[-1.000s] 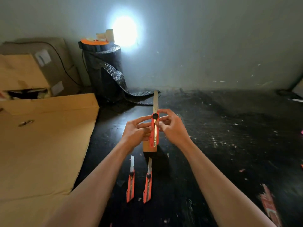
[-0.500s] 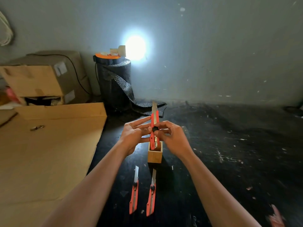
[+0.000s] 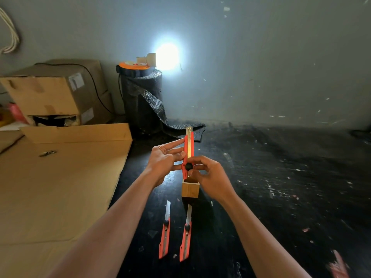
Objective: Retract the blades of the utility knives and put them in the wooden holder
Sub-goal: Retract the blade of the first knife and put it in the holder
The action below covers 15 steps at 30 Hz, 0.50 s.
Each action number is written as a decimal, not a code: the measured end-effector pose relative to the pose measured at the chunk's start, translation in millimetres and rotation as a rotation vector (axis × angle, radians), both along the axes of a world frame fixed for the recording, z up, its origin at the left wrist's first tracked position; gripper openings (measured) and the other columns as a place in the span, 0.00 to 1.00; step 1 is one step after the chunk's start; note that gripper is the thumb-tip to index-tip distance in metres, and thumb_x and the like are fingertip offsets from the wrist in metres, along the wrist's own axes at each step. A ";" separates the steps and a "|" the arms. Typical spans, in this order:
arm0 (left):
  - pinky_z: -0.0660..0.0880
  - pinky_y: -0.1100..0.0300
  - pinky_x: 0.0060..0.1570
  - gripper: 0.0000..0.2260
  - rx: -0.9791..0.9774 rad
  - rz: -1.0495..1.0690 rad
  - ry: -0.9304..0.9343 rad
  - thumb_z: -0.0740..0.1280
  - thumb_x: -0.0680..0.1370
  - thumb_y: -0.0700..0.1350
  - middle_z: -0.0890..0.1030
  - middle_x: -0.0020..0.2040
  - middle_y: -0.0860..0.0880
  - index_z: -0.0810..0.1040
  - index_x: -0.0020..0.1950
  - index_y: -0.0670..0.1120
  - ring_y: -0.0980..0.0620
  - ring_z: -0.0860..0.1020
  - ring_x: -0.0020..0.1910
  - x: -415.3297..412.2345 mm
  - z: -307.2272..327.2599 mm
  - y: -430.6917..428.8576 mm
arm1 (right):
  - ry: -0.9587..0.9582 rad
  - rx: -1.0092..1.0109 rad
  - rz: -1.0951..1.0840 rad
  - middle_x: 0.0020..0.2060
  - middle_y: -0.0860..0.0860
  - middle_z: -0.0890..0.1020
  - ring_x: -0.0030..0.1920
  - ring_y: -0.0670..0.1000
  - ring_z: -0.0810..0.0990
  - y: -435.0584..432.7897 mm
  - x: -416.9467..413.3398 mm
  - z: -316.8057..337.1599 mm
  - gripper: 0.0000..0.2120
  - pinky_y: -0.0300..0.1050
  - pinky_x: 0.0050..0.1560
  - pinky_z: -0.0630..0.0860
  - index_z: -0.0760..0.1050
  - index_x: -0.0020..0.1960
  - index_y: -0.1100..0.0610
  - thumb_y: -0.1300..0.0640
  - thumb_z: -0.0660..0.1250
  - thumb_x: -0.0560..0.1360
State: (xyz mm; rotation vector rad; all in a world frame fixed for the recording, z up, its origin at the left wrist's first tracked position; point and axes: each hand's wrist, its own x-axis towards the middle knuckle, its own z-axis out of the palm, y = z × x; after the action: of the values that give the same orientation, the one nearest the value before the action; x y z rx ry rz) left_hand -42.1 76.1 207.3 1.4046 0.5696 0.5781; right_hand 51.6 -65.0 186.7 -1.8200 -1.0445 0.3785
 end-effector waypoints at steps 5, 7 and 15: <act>0.85 0.54 0.40 0.20 -0.007 -0.013 -0.001 0.69 0.79 0.32 0.87 0.56 0.46 0.80 0.68 0.47 0.50 0.88 0.47 6.2 2.5 -3.1 | 0.011 0.021 -0.074 0.48 0.37 0.81 0.51 0.40 0.82 -1.4 2.4 1.3 0.11 0.36 0.50 0.76 0.77 0.55 0.49 0.56 0.75 0.75; 0.84 0.57 0.37 0.19 -0.002 -0.017 -0.006 0.69 0.79 0.31 0.88 0.53 0.48 0.81 0.68 0.47 0.52 0.89 0.45 8.2 3.4 -4.8 | 0.028 0.034 -0.058 0.49 0.37 0.80 0.49 0.37 0.80 -3.4 1.9 3.1 0.13 0.32 0.45 0.74 0.76 0.58 0.48 0.56 0.75 0.76; 0.84 0.57 0.36 0.19 0.005 -0.052 -0.010 0.68 0.79 0.30 0.89 0.43 0.56 0.81 0.65 0.50 0.54 0.88 0.43 13.6 7.7 -9.0 | 0.021 0.048 -0.075 0.46 0.36 0.80 0.49 0.38 0.80 -5.8 6.2 5.0 0.11 0.31 0.44 0.72 0.75 0.52 0.46 0.53 0.75 0.75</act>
State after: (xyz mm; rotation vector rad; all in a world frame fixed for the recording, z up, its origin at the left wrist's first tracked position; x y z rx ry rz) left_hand -28.5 67.1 215.0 1.4165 0.5228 0.5451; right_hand 57.8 -70.8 191.6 -1.8028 -0.9597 0.3240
